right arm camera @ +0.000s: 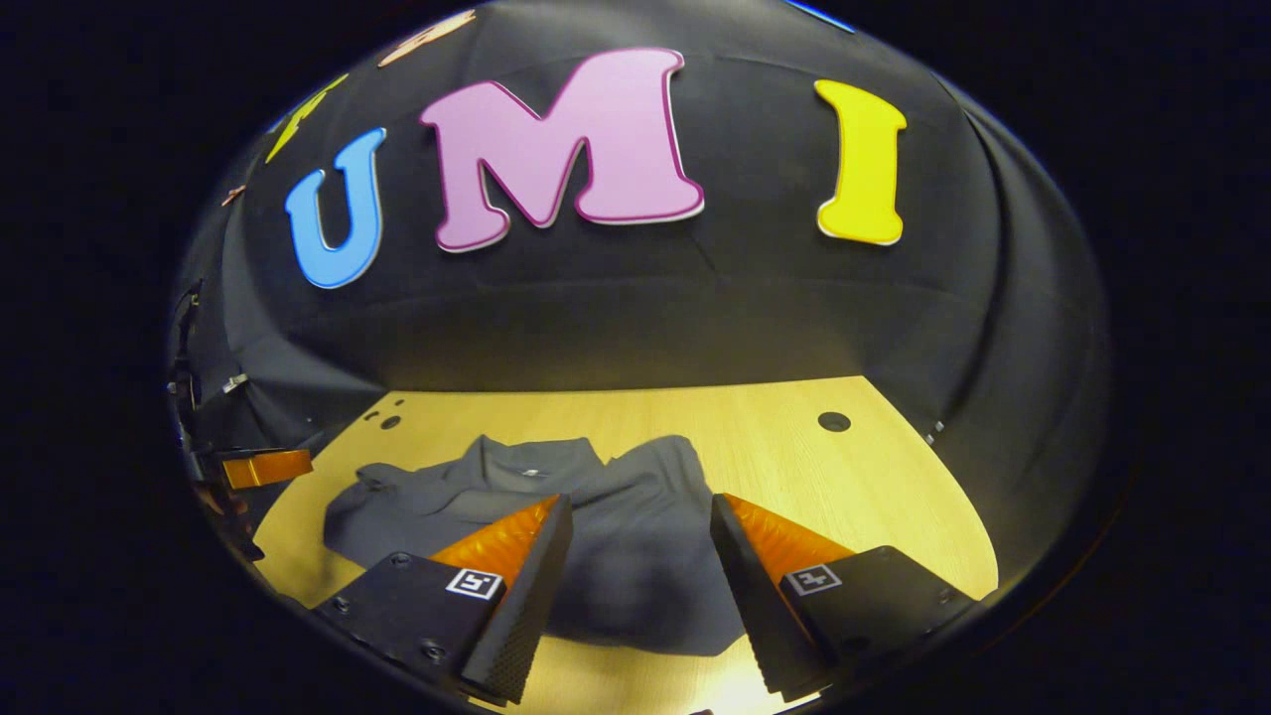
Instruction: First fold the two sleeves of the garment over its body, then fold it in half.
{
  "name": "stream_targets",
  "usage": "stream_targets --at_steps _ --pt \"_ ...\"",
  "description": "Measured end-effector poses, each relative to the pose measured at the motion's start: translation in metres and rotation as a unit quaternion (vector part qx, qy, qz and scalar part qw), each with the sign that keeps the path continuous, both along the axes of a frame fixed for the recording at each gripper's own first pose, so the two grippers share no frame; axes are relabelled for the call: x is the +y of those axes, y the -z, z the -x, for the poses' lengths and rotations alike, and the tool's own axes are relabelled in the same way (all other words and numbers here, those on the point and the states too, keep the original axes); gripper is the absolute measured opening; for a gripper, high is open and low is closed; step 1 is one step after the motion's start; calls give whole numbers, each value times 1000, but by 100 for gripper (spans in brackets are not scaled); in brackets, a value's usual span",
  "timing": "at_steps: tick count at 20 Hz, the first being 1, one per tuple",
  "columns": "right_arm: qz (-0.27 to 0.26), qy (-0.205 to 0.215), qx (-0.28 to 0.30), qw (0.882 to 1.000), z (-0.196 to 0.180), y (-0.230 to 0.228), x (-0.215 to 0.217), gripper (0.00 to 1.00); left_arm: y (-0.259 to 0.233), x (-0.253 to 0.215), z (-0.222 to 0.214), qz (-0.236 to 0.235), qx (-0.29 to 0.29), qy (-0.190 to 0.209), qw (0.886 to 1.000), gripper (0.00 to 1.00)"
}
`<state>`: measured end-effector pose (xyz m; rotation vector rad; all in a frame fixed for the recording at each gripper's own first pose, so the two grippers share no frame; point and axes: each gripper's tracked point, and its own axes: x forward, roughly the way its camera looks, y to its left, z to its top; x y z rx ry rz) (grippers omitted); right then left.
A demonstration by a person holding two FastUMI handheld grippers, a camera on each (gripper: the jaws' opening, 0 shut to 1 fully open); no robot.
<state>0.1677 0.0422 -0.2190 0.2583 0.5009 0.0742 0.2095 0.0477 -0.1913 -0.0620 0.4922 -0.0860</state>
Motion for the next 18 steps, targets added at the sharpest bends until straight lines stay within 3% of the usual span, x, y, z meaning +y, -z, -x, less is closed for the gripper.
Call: stream_targets --at_steps 9,18 --pt "-11 -40 -43 998 86 -70 31 87 -52 -9 93 11 -28 23 999 94" --pt "-25 -77 -41 996 127 -77 65 87 -49 -1 148 7 -19 11 1000 94"
